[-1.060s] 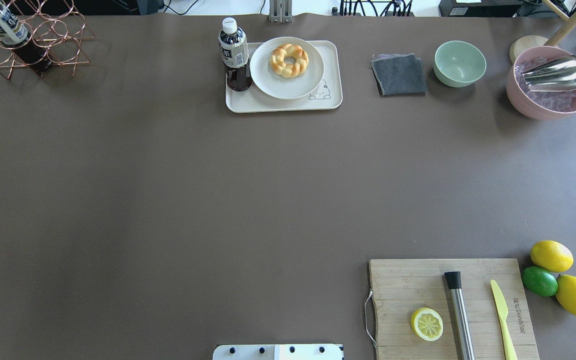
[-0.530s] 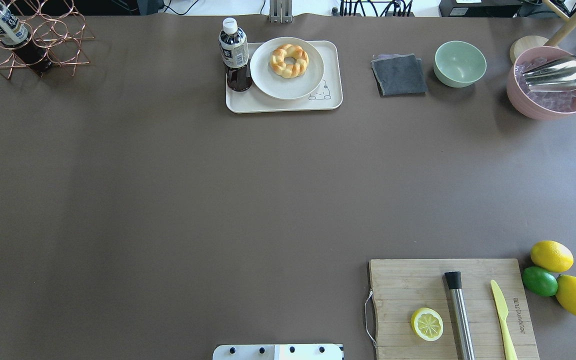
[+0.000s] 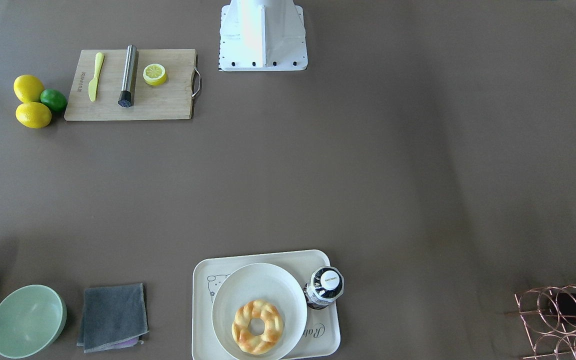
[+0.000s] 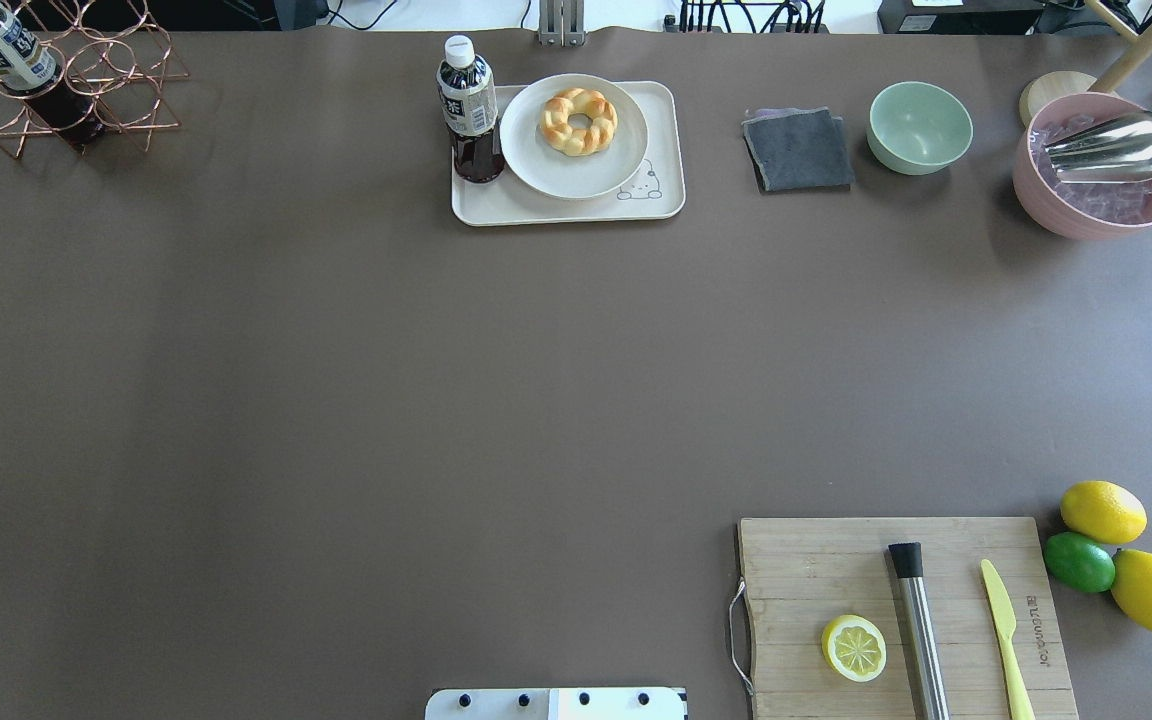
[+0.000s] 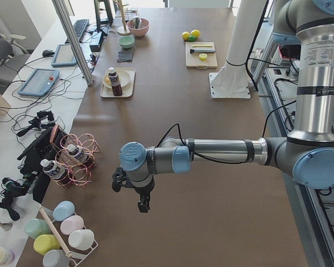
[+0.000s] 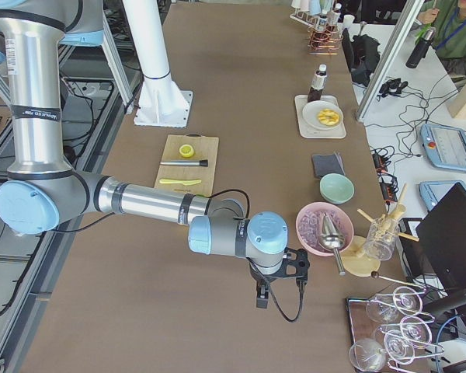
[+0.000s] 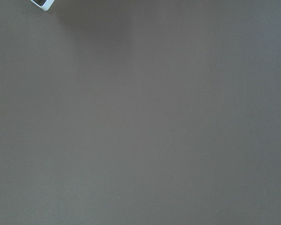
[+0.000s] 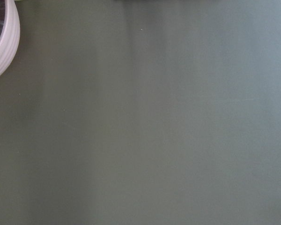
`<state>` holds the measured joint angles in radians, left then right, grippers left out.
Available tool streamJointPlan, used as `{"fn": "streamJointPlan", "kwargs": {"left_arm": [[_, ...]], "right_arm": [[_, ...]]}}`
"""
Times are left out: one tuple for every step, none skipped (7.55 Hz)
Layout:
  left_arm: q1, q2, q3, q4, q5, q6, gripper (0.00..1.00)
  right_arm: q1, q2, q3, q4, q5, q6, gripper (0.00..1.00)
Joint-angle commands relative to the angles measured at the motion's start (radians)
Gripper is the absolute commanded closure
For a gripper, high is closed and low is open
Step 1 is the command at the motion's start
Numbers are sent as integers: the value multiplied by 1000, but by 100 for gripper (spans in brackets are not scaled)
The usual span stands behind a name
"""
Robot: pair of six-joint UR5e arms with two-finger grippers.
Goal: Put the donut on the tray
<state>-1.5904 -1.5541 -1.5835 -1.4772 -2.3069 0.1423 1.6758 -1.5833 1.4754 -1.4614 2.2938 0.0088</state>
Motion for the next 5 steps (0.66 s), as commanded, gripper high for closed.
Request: {"fn": "streamJointPlan", "kwargs": {"left_arm": [[-5, 3, -23, 2, 53, 0, 2], [-5, 0, -32, 0, 116, 0, 2], [-5, 0, -41, 2, 153, 0, 2], [-5, 2, -43, 2, 153, -1, 2], [-5, 2, -44, 2, 153, -1, 2]], "right_arm": [[1, -9, 0, 3, 9, 0, 0], [1, -11, -1, 3, 9, 0, 0], [1, -11, -1, 4, 9, 0, 0], [1, -9, -3, 4, 9, 0, 0], [1, -11, -1, 4, 9, 0, 0]]}}
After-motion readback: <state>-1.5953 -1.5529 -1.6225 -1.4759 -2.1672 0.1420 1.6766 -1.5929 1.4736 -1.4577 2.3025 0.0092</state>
